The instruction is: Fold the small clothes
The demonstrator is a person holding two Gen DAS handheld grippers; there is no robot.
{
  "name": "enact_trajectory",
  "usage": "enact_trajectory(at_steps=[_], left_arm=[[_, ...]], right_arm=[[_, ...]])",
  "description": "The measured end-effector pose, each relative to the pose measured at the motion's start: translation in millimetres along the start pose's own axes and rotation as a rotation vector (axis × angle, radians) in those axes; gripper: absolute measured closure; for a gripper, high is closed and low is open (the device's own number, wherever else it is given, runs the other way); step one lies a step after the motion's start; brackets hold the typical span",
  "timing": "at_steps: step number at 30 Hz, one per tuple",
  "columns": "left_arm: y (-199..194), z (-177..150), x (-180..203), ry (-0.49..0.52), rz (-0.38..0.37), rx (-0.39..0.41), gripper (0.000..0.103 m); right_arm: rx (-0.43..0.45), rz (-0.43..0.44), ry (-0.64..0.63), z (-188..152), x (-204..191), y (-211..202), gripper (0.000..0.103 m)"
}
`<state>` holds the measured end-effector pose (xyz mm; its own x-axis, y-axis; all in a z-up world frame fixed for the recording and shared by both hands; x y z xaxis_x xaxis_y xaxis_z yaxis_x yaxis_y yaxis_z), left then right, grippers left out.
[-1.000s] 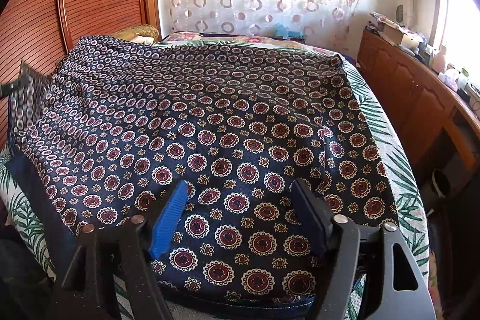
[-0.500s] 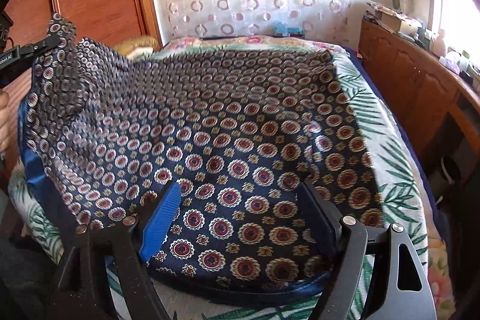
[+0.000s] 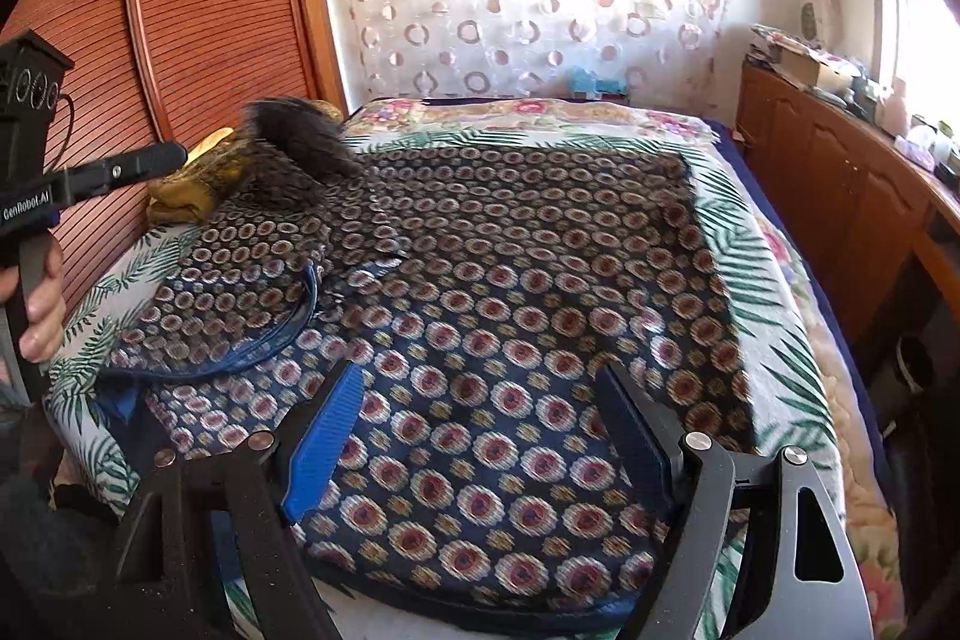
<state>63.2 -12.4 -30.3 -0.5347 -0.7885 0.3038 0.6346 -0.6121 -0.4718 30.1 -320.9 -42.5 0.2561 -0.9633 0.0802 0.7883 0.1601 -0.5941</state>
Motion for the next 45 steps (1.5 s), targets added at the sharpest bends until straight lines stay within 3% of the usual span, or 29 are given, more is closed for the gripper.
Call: enact_trajectory(at_steps=[2,9,15,24,32,35,37,38,39,40,42,45], left_arm=[[-3.3,-4.6,-6.2,-0.013,0.005,0.001,0.023],[-6.9,-18.8,-27.9,-0.048,0.115,-0.013,0.023],[-11.6,-26.5,-42.4,-0.07,0.167,-0.018,0.023],[-22.8,-35.1,-60.1,-0.103,0.211,0.006,0.023],[-23.3,-42.4,-65.5,-0.117,0.214,-0.002,0.023],[-21.8,-43.8,-65.5,-0.117,0.213,-0.006,0.023],[-20.8,-44.2,-65.9,-0.12,0.212,-0.01,0.023],[-20.7,-44.4,-66.1,-0.121,0.212,-0.011,0.023],[-20.4,-45.1,-65.4,-0.121,0.212,-0.011,0.023],[-20.2,-45.2,-65.1,-0.12,0.211,-0.011,0.023],[-19.9,-45.3,-64.1,-0.118,0.21,-0.014,0.023],[-18.6,-44.9,-63.6,-0.114,0.209,-0.02,0.023]], right_arm=[[0.002,0.02,-0.013,7.4,-7.0,3.5,0.021],[-0.008,0.081,-0.075,39.1,-36.0,32.7,0.021],[-0.038,0.119,-0.149,66.3,-57.5,67.4,0.021],[-0.13,0.133,-0.252,90.5,-88.2,127.4,0.021],[-0.196,0.145,-0.269,101.6,-105.2,175.9,0.021],[-0.177,0.165,-0.281,98.9,-106.1,171.2,0.033],[-0.167,0.197,-0.292,98.2,-108.8,168.0,0.056],[-0.162,0.203,-0.298,92.9,-110.5,164.6,0.063],[-0.157,0.201,-0.308,91.5,-112.4,163.4,0.081],[-0.151,0.203,-0.31,91.1,-113.4,162.9,0.091],[-0.133,0.221,-0.296,89.8,-111.5,158.3,0.097],[-0.097,0.215,-0.27,87.8,-103.2,149.1,0.098]])
Point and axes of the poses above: each gripper's, at about its wrist camera, not at the fingertips, and y roughly the way its jaws point, x to its right, z to its top, the point moved 1 cm from there along y, roughly the way its jaws point, and after that the axes turned 13 degrees about -z, right-handed, at the moved point
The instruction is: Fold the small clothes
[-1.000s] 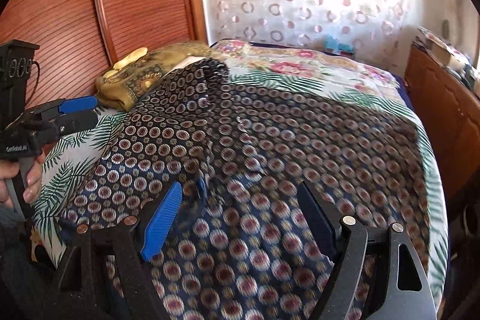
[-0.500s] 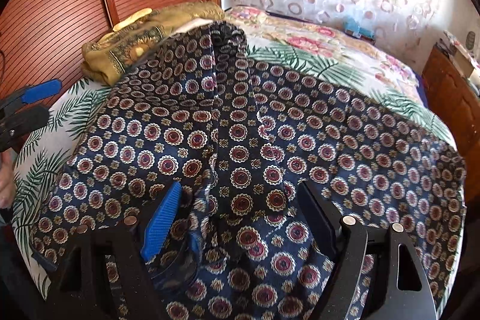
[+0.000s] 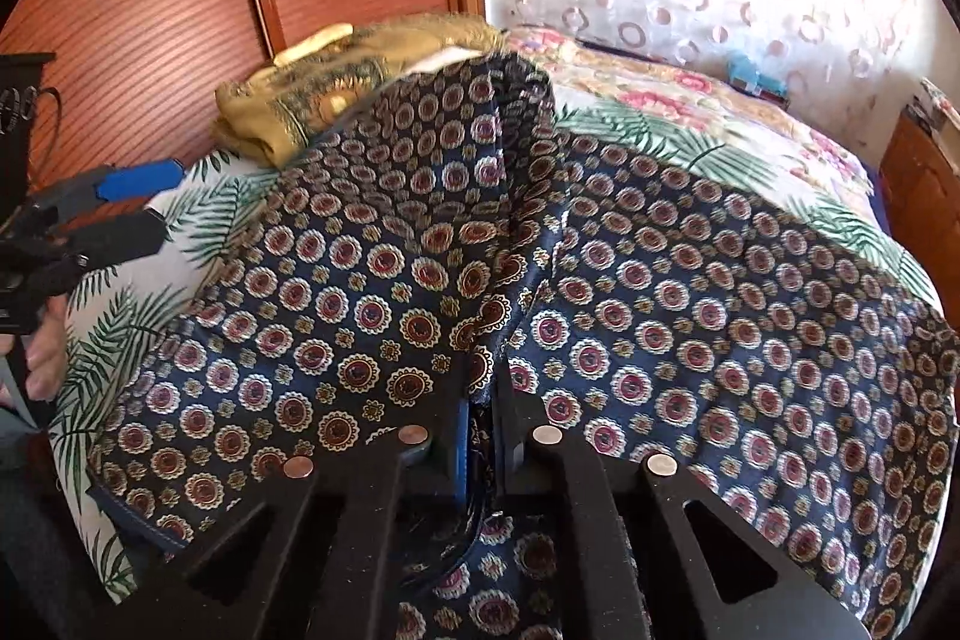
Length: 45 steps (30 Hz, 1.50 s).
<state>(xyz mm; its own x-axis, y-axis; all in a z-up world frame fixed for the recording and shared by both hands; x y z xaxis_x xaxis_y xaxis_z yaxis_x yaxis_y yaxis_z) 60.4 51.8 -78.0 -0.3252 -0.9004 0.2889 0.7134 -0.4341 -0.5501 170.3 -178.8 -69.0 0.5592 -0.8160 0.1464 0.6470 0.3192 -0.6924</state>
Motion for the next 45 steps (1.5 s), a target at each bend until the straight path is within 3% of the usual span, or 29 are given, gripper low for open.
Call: enact_trajectory(at_steps=[4,14,26,33,37,45], left_arm=[[3.5,2.2,4.3,0.012,-0.007,-0.007,0.023],[13.7,8.2,25.9,0.074,-0.054,-0.019,0.023],[24.5,16.0,39.8,0.107,-0.079,-0.038,0.023],[35.6,15.8,47.5,0.124,-0.105,-0.065,0.023],[41.1,14.0,53.3,0.13,-0.109,-0.081,0.023],[51.5,5.5,55.6,0.112,-0.121,-0.107,0.023]], right_arm=[[0.046,-0.026,0.059,-15.2,16.6,-17.9,0.099],[0.086,-0.213,0.215,-91.4,62.3,-80.5,0.099],[0.1,-0.345,0.343,-148.5,62.1,-138.0,0.099],[0.031,-0.398,0.291,-150.6,42.2,-140.7,0.097],[0.046,-0.42,0.287,-132.5,43.4,-143.8,0.074],[0.104,-0.363,0.317,-75.8,78.2,-139.4,0.072]])
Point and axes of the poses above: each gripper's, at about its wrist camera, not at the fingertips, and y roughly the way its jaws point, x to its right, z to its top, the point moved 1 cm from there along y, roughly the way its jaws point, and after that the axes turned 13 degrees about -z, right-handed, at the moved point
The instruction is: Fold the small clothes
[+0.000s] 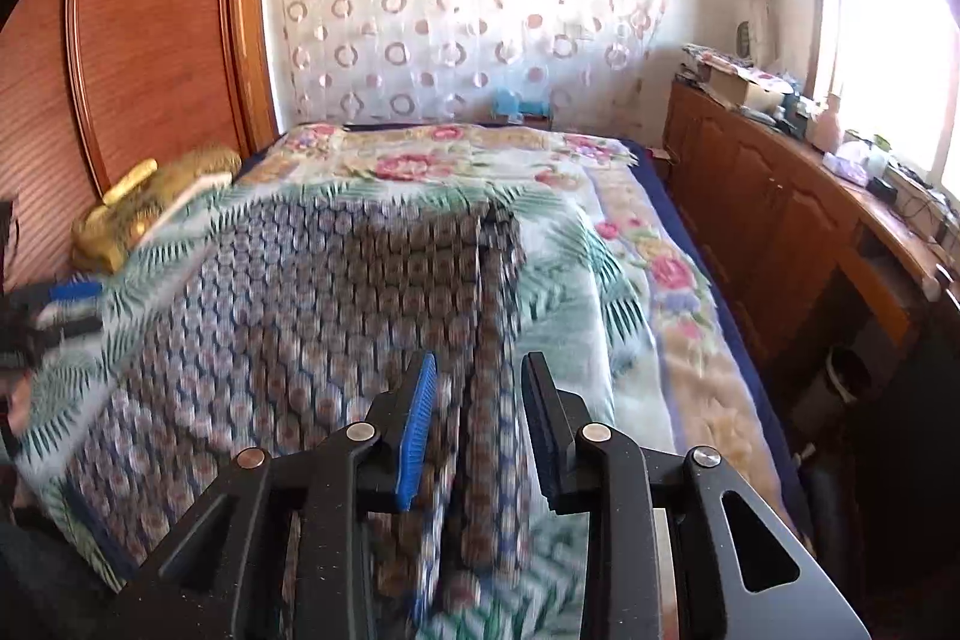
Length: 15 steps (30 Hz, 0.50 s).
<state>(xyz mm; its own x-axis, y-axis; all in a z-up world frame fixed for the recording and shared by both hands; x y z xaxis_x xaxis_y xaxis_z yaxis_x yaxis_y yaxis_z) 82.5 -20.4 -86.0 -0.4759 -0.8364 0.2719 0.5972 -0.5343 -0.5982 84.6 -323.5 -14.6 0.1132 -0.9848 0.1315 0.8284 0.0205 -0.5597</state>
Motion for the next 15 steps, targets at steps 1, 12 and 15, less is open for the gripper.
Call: enact_trajectory(at_steps=[1,12,15], left_arm=[[1.8,-1.5,-0.3,-0.003,-0.002,-0.004,0.023],[10.7,-14.4,0.6,-0.021,-0.019,-0.034,0.023],[14.1,-20.2,2.1,-0.022,-0.024,-0.051,0.023]], right_arm=[[-0.001,0.016,0.002,10.9,-2.1,6.8,0.072],[-0.144,0.036,-0.01,72.2,-9.4,109.8,0.072],[-0.177,0.052,-0.001,81.9,-6.4,117.4,0.072]])
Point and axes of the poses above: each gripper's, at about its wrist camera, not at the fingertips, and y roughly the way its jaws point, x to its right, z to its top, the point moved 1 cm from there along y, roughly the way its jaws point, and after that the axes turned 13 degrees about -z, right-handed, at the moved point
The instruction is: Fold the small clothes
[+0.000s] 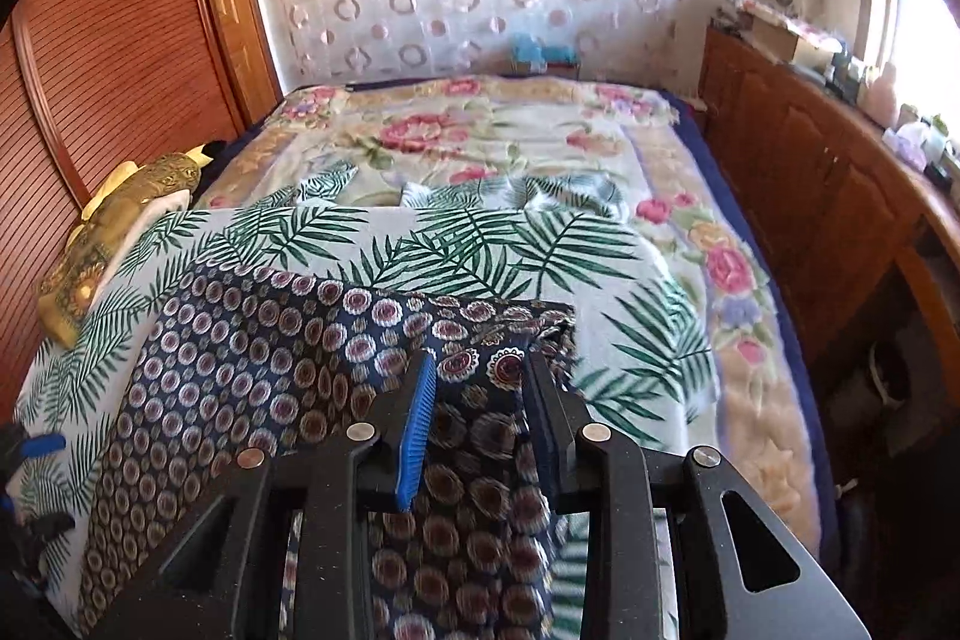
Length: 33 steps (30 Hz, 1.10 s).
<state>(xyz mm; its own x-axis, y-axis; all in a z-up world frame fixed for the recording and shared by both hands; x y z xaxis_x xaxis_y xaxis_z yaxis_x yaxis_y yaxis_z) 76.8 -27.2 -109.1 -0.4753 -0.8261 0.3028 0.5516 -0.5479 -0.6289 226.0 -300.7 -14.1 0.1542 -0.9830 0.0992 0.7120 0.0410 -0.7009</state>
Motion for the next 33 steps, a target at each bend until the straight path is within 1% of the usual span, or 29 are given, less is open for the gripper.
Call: enact_trajectory(at_steps=[1,3,5,7,8,10,12,13,14,15,16,18,21,26,31,33], left_arm=[[1.8,-1.9,-0.3,-0.002,0.0,-0.006,0.023],[4.7,-3.8,0.5,-0.002,0.008,-0.019,0.023],[4.0,-4.2,2.5,0.005,0.011,-0.015,0.023],[3.9,-5.5,4.4,0.011,0.017,-0.016,0.023],[4.0,-6.0,5.2,0.012,0.019,-0.017,0.023],[3.3,-6.7,6.1,0.016,0.021,-0.017,0.023],[3.1,-7.0,5.9,0.014,0.022,-0.019,0.023],[3.0,-6.6,5.1,0.013,0.021,-0.02,0.023],[3.1,-6.7,5.1,0.012,0.022,-0.021,0.023],[3.2,-6.4,4.8,0.012,0.022,-0.023,0.023],[3.3,-6.4,5.2,0.013,0.022,-0.023,0.023],[3.7,-5.5,5.9,0.015,0.023,-0.025,0.023],[3.8,-5.1,6.1,0.017,0.025,-0.027,0.023],[4.9,-4.3,5.4,0.015,0.027,-0.033,0.023],[6.7,-3.9,4.4,0.013,0.029,-0.042,0.023],[7.2,-3.5,4.0,0.014,0.03,-0.045,0.023]], right_arm=[[-0.002,0.002,-0.005,1.4,0.8,0.7,0.077],[0.004,0.002,-0.033,10.6,0.6,4.6,0.098],[0.028,-0.024,-0.056,13.9,0.4,1.0,0.099],[0.066,-0.097,-0.064,14.9,2.5,1.9,0.1],[0.067,-0.122,-0.057,13.3,5.1,3.1,0.1],[0.028,-0.18,-0.05,10.1,11.4,11.0,0.099],[-0.017,-0.208,-0.056,6.2,14.2,19.0,0.099],[-0.031,-0.212,-0.064,4.2,15.2,20.7,0.099],[-0.03,-0.216,-0.071,2.8,15.8,19.5,0.096],[-0.021,-0.23,-0.077,1.7,16.4,16.0,0.085],[-0.008,-0.246,-0.082,0.7,17.0,10.3,0.072],[0.022,-0.234,-0.085,-4.7,16.8,-4.6,0.065],[0.044,-0.194,-0.096,-20.2,11.0,-24.3,0.064],[0.074,-0.106,-0.133,-67.0,1.8,-59.9,0.064],[0.057,-0.023,-0.122,-113.3,3.7,-75.9,0.064],[0.053,-0.008,-0.114,-125.2,8.7,-81.8,0.064]])
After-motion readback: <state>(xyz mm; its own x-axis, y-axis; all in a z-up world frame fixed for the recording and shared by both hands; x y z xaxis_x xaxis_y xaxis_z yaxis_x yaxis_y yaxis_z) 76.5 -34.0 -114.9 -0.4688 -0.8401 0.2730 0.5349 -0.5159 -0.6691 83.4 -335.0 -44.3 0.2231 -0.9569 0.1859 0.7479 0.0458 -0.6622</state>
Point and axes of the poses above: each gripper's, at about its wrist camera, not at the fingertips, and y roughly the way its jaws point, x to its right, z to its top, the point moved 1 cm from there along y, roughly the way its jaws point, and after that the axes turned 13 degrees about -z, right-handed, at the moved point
